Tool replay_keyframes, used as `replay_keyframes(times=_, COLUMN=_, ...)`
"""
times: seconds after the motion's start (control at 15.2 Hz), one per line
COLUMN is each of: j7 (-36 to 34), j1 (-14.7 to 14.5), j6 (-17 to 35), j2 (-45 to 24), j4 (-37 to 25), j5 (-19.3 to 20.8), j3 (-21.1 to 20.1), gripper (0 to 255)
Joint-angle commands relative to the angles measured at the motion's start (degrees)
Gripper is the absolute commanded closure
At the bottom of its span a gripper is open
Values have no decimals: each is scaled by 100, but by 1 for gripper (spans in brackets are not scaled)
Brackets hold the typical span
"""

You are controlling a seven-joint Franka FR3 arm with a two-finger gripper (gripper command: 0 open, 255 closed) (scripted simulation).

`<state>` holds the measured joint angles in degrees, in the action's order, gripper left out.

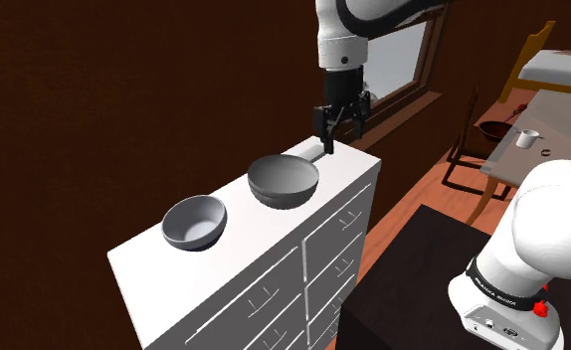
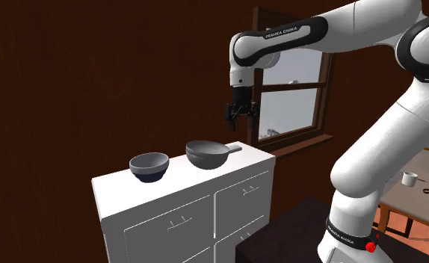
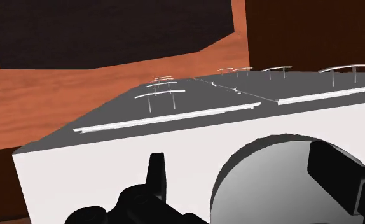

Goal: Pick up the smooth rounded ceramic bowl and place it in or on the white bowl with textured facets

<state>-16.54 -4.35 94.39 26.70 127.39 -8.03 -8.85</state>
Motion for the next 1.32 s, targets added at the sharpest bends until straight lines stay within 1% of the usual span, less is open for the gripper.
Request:
replay_keyframes(times=0.0, j7=-189, j1=-43, j6=162, j2=-333, j4=-196, j5=-49, j3=-148, gripper=0)
replay_keyframes(times=0.26, j7=-609, j1=-137, j6=446, j2=-1060, j4=-691, j5=-77, j3=-460, gripper=0)
replay_keyframes(times=0.59, j7=-1157, j1=-274, j6=700, j2=-2044, j4=-1469, j5=41, j3=-797, gripper=0)
replay_keyframes(times=0.92, j7=-1719, j1=-481, j6=806, j2=-3109, j4=-2448, j5=315, j3=-1046, gripper=0)
replay_keyframes(times=1.25, j7=-2246, j1=-810, j6=718, j2=-4265, j4=-3686, j5=690, j3=-1173, gripper=0)
